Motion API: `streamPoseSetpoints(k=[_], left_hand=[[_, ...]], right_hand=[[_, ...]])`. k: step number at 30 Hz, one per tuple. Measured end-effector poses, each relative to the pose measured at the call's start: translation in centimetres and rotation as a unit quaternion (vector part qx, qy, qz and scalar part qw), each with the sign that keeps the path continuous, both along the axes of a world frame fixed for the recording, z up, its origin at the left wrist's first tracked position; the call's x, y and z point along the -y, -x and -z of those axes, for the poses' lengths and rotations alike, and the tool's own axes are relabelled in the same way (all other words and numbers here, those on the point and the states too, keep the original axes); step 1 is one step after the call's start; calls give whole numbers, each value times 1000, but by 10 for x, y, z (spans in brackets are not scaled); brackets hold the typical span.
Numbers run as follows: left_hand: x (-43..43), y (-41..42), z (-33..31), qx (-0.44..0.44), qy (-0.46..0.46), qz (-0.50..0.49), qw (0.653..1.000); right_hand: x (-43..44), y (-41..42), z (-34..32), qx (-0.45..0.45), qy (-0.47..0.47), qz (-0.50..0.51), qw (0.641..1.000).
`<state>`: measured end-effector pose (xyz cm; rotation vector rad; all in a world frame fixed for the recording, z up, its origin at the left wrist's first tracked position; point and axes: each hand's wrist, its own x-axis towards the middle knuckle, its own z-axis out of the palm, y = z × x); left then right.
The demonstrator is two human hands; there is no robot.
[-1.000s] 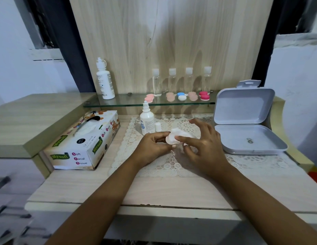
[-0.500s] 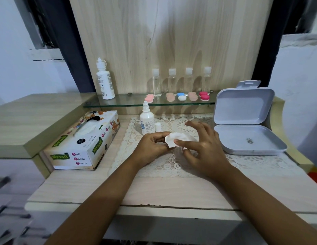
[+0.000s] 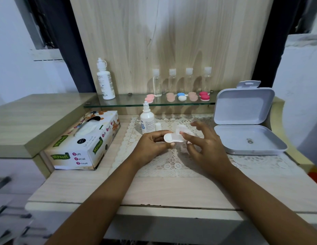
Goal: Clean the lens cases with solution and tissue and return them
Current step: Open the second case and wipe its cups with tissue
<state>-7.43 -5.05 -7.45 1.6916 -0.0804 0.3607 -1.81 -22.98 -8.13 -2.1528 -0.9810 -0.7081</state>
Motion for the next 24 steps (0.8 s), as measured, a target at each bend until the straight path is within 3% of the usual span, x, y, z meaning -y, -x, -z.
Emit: streamPoseSetpoints(k=[4, 9, 14, 17, 21, 24], left_hand=[[0, 1, 0, -7, -10, 8, 1000], [2, 2, 0, -13, -62, 33, 997], [6, 8, -9, -25, -82, 39, 996], [8, 7, -10, -13, -85, -7, 996], [0, 6, -5, -11, -171, -52, 984], [-5, 5, -1, -22, -230, -81, 970]], right_hand=[[-3, 6, -7, -118, -27, -58, 991], [-8, 7, -13, -199, -43, -40, 978], [-8, 7, -13, -183, -35, -39, 982], [-6, 4, -12, -149, 7, -37, 988], [-3, 4, -12, -145, 45, -30, 988], [2, 8, -11, -151, 149, 1, 977]])
